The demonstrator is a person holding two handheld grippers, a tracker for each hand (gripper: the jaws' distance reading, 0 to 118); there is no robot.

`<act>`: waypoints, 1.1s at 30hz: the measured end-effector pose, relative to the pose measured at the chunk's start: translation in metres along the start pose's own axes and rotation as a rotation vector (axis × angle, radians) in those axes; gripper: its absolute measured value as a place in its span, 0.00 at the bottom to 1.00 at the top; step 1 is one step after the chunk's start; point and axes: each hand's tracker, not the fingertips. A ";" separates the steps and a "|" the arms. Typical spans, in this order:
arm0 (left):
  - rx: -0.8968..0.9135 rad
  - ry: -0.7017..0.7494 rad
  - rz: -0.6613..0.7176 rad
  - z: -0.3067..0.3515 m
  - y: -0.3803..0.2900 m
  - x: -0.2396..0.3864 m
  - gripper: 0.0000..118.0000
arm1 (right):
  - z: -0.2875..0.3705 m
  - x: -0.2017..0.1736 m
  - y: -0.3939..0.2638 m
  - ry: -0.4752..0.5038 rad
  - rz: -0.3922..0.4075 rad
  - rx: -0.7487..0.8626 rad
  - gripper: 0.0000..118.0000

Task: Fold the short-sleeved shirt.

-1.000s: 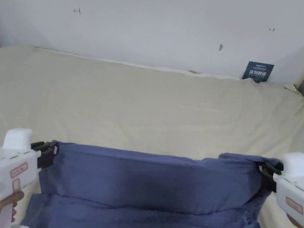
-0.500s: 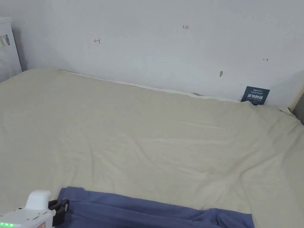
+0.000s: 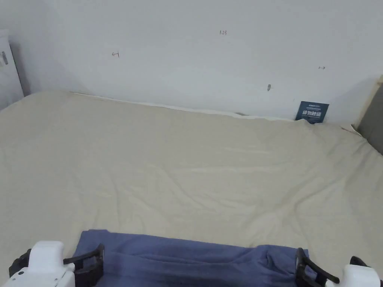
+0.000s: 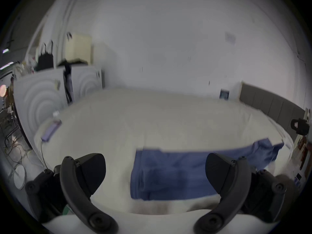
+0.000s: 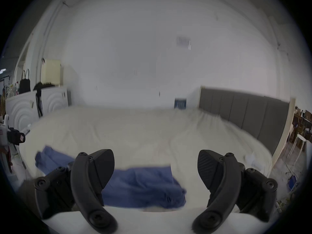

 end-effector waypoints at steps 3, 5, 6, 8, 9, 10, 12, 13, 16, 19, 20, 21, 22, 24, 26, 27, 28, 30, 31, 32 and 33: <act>0.117 0.012 -0.058 0.026 0.016 0.013 1.00 | 0.025 -0.018 0.027 -0.013 0.044 0.108 0.88; 0.174 0.068 -0.103 0.046 0.027 0.022 0.99 | 0.040 -0.029 0.039 0.010 0.059 0.139 0.88; 0.184 0.056 -0.097 0.046 0.025 0.020 0.99 | 0.046 -0.034 0.043 0.026 0.054 0.137 0.88; 0.241 0.050 -0.098 0.060 0.029 0.021 0.97 | 0.054 -0.042 0.050 0.029 0.051 0.157 0.86; 0.229 0.039 -0.082 0.064 0.029 0.022 0.96 | 0.059 -0.046 0.052 0.025 0.047 0.176 0.85; 0.231 0.037 -0.081 0.067 0.030 0.020 0.93 | 0.062 -0.049 0.054 0.037 0.029 0.199 0.79; 0.251 0.057 -0.097 0.069 0.031 0.019 0.41 | 0.061 -0.053 0.056 0.054 0.011 0.198 0.24; 0.232 0.049 -0.099 0.066 0.032 0.018 0.00 | 0.061 -0.056 0.057 0.055 0.017 0.190 0.00; 0.174 0.009 -0.009 0.055 0.034 0.003 0.00 | 0.063 -0.059 0.058 0.067 0.039 0.186 0.00; 0.124 0.056 0.007 0.038 0.026 -0.012 0.00 | 0.060 -0.063 0.057 0.089 0.036 0.162 0.00; 0.076 0.040 0.023 0.029 0.023 -0.019 0.00 | 0.059 -0.065 0.056 0.086 0.038 0.158 0.00; 0.043 0.038 0.047 0.019 0.020 -0.025 0.00 | 0.057 -0.067 0.055 0.089 0.039 0.151 0.00; 0.003 0.026 0.069 0.006 0.011 -0.029 0.04 | 0.054 -0.068 0.054 0.097 0.032 0.139 0.00; -0.079 0.035 0.044 -0.022 -0.003 -0.036 0.72 | 0.046 -0.073 0.052 0.117 0.019 0.120 0.00; -0.195 0.048 0.080 -0.051 -0.025 -0.033 1.00 | 0.043 -0.078 0.050 0.139 0.030 0.102 0.00; -0.185 -0.006 0.019 -0.072 -0.031 -0.035 1.00 | 0.040 -0.081 0.049 0.142 0.036 0.098 0.00; -0.257 0.015 0.037 -0.088 -0.039 -0.039 1.00 | 0.039 -0.082 0.048 0.145 0.038 0.093 0.00; -0.303 0.037 0.021 -0.117 -0.064 -0.042 1.00 | 0.035 -0.082 0.046 0.158 0.024 0.079 0.00; -0.327 0.044 -0.004 -0.132 -0.075 -0.042 1.00 | 0.033 -0.083 0.044 0.162 0.014 0.073 0.00; -0.358 0.036 -0.019 -0.146 -0.086 -0.043 1.00 | 0.031 -0.082 0.043 0.162 0.011 0.070 0.00; -0.379 0.034 -0.022 -0.159 -0.097 -0.044 1.00 | 0.028 -0.082 0.042 0.158 0.008 0.060 0.00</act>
